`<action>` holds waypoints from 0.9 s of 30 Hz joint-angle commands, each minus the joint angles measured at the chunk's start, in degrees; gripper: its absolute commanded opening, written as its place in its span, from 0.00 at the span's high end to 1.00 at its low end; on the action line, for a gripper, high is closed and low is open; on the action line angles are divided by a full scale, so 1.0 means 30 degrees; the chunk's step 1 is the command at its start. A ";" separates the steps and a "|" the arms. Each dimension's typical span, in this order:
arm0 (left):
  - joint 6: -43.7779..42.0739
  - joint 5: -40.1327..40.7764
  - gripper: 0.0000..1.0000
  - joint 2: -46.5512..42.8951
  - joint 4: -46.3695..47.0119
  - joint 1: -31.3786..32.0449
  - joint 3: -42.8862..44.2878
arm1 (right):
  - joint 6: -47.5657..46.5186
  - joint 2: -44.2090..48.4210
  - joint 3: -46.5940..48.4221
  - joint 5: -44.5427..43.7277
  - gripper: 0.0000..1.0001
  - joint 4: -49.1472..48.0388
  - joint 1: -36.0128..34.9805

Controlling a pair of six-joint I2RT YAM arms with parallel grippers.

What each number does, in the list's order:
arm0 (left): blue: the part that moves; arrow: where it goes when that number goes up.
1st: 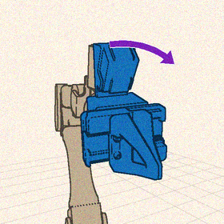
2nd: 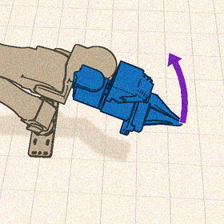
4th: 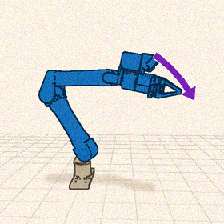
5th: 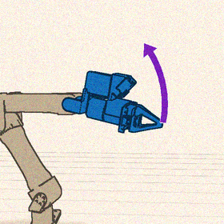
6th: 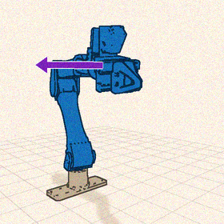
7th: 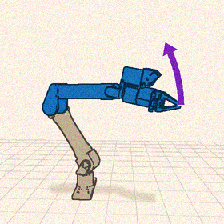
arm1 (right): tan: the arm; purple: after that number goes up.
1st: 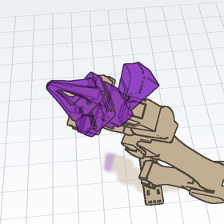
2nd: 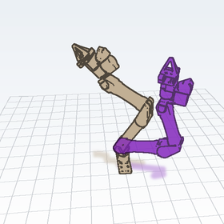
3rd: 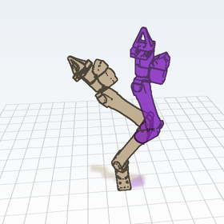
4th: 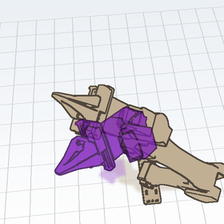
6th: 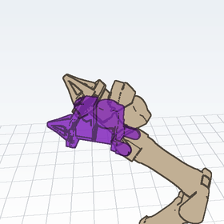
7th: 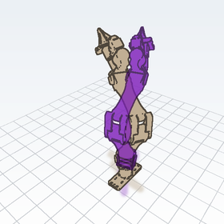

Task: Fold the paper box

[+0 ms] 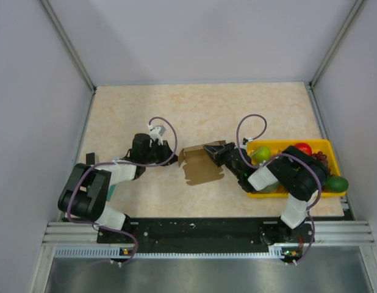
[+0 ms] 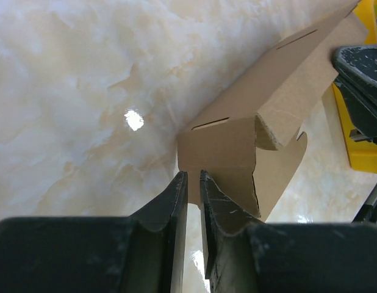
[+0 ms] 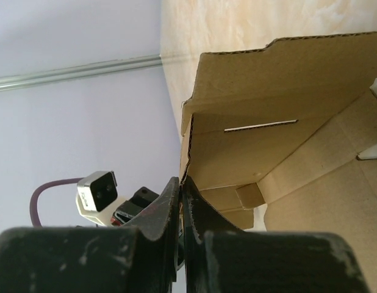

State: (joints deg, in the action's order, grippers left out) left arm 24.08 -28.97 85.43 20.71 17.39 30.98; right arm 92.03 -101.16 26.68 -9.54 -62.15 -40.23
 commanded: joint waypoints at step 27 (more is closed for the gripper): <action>-0.4713 0.9477 0.55 -0.2372 0.0976 0.6009 -0.0424 | 0.0320 -0.0995 -0.0308 0.0279 1.00 -0.0992 -0.0038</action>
State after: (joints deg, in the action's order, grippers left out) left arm 13.78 -10.44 80.23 19.64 32.56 30.96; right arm 93.30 -102.48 26.59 -9.45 -63.61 -40.23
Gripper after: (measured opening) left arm 0.441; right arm 0.008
